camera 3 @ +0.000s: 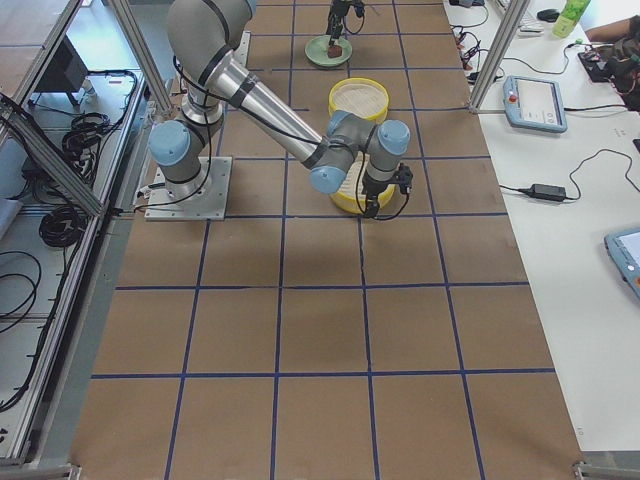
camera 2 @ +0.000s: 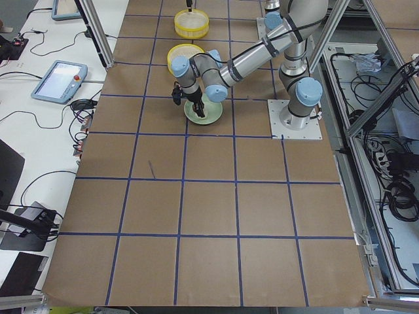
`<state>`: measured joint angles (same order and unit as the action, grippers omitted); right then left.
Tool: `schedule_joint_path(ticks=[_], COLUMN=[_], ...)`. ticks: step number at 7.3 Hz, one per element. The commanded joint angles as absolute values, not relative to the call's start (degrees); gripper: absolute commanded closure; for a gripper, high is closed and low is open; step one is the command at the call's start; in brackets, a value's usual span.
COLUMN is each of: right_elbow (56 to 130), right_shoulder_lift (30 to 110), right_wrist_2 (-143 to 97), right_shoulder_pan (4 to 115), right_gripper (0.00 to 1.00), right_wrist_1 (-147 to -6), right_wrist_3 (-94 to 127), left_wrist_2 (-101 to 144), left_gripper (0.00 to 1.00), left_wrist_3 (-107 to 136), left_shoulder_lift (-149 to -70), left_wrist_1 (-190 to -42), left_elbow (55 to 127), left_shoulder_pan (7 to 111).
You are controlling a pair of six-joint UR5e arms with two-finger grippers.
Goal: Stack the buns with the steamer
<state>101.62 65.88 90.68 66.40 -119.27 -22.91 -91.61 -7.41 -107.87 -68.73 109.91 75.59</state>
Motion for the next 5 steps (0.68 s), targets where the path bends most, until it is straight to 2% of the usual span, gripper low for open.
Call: schedule_joint_path(ticks=[1,3,4,5], right_elbow=[102.22,102.04,101.69,101.52], right_shoulder_lift=[65.83,65.92,66.0,66.27], right_wrist_2=[90.53,90.35,90.0,90.0], right_shoulder_pan=[66.45,66.45,66.45,66.45], right_gripper=[0.93,0.97,0.98,0.98], right_wrist_1=[-119.7,-120.14,-120.23,-119.97], right_wrist_3=[-22.68,-22.68,-22.68,-22.59], left_wrist_2=[-92.02,-91.93,-91.76,-91.67], left_gripper=[0.79,0.9,0.99,1.0], left_wrist_3=[-9.49,-9.58,-9.67,-9.58], left_shoulder_lift=[-107.93,-108.8,-108.98,-108.46], left_wrist_1=[-68.91,-68.91,-68.82,-69.34], left_elbow=[109.77,110.3,110.13,108.82], left_shoulder_pan=[75.59,75.59,75.59,75.59])
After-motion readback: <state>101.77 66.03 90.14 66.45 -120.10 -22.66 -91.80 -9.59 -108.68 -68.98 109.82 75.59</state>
